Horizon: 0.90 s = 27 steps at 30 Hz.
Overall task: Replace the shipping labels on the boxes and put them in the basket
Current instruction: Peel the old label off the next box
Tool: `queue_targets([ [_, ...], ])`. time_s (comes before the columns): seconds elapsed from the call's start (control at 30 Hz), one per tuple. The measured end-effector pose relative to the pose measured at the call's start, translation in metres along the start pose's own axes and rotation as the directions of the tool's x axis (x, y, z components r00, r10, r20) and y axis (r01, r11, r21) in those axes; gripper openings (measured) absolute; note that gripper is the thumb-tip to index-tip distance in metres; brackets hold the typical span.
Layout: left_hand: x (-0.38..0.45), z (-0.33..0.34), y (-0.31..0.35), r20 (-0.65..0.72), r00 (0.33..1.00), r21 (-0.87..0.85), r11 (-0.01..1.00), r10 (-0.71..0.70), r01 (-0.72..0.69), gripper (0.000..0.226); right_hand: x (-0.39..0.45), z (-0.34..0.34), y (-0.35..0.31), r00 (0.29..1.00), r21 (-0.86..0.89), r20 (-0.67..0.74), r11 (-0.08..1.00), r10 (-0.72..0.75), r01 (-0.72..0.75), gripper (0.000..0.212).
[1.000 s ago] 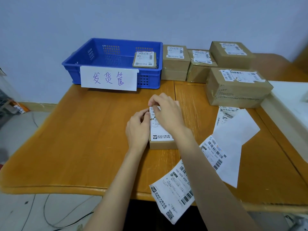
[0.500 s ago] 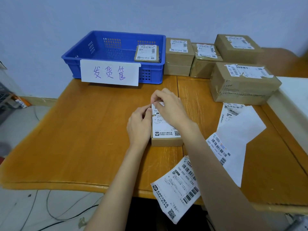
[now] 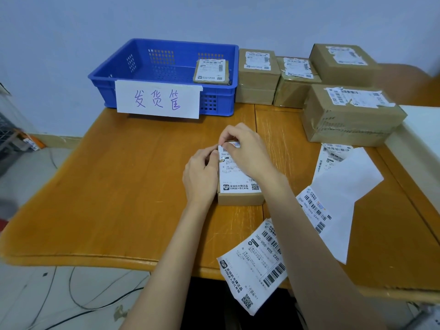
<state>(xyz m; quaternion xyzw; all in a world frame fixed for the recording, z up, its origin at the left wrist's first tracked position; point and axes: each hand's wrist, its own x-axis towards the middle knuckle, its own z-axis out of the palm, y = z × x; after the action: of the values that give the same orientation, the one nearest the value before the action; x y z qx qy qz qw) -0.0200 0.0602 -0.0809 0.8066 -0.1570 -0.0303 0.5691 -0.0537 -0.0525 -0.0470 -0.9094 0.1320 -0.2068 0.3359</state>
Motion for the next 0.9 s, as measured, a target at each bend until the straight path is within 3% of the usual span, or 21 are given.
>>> queue_targets([
  [0.33,0.001,0.0,-0.001,-0.001,1.0,-0.002,1.0,-0.001,0.001,0.028,0.002,0.0,-0.003,1.0,-0.026,-0.007,1.0,0.003,-0.003,0.013],
  [0.63,0.0,0.001,-0.001,-0.006,1.0,0.002,1.0,0.003,-0.003,0.028,0.004,0.005,0.002,0.998,-0.218,0.06,0.975,-0.024,0.037,0.012],
  [0.73,0.0,0.0,0.001,-0.006,1.0,0.012,1.0,-0.002,0.002,0.029,0.001,0.001,0.003,0.998,-0.139,0.064,0.99,-0.002,0.011,0.013],
  [0.83,0.0,0.0,0.002,-0.004,1.0,0.017,1.0,-0.008,0.008,0.029,-0.003,-0.004,0.003,0.999,0.079,0.029,0.996,0.029,-0.031,0.012],
  [0.9,0.0,0.0,0.002,-0.005,1.0,0.016,1.0,-0.014,0.014,0.029,-0.003,-0.003,0.004,1.0,0.084,0.022,0.997,-0.002,0.001,0.013],
])
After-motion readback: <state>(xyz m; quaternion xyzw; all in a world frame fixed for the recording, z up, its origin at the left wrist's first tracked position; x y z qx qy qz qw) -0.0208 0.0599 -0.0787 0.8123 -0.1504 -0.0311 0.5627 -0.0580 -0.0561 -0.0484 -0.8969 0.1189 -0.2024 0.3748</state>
